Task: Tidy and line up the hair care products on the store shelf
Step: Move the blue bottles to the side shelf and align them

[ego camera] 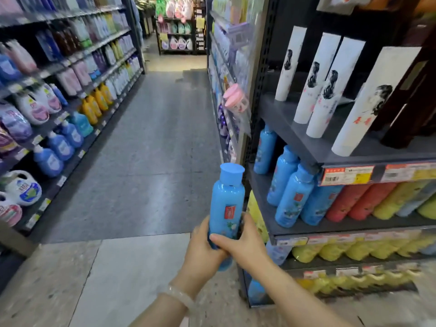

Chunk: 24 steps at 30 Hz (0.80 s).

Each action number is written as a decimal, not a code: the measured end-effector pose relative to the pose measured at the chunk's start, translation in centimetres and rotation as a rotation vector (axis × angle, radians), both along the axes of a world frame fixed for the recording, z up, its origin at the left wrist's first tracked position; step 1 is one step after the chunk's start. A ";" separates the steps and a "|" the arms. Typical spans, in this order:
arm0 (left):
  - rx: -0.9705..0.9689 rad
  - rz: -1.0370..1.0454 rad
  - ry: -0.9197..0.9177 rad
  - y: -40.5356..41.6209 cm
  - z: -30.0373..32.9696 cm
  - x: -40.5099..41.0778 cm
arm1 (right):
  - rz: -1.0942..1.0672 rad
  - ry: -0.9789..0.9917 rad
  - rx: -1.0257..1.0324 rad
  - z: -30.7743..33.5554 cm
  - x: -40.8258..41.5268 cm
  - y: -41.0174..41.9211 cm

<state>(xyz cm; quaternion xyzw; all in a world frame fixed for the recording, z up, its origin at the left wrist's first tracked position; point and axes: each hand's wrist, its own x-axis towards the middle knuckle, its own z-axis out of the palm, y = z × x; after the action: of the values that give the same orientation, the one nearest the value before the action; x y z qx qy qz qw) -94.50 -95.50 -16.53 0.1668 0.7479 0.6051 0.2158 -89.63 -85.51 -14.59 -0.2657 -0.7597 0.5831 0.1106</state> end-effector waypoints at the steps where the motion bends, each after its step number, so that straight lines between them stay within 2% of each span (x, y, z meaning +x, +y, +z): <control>1: -0.032 -0.020 0.026 0.6 -0.3 -0.9 | -0.034 0.003 0.006 -0.3 -0.6 0.4; 4: -0.061 -0.085 0.055 2.7 -1.3 -3.5 | -0.118 0.011 0.048 -0.8 -2.4 1.7; 9: 0.013 -0.090 -0.072 6.5 -1.7 -8.3 | -0.205 0.011 0.060 -1.7 -6.8 4.7; 16: 0.061 -0.216 -0.037 12.0 -2.9 -16.8 | -0.261 -0.020 0.012 -2.7 -13.5 9.6; 24: 0.031 -0.379 -0.010 17.9 -5.4 -20.9 | -0.432 -0.087 0.047 -3.6 -15.4 12.7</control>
<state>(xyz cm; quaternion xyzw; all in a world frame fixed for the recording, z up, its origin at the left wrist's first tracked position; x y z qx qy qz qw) -115.35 -77.59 -21.91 0.3048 0.6928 0.5659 0.3270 -105.03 -72.83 -18.15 -0.4446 -0.7025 0.5161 0.2060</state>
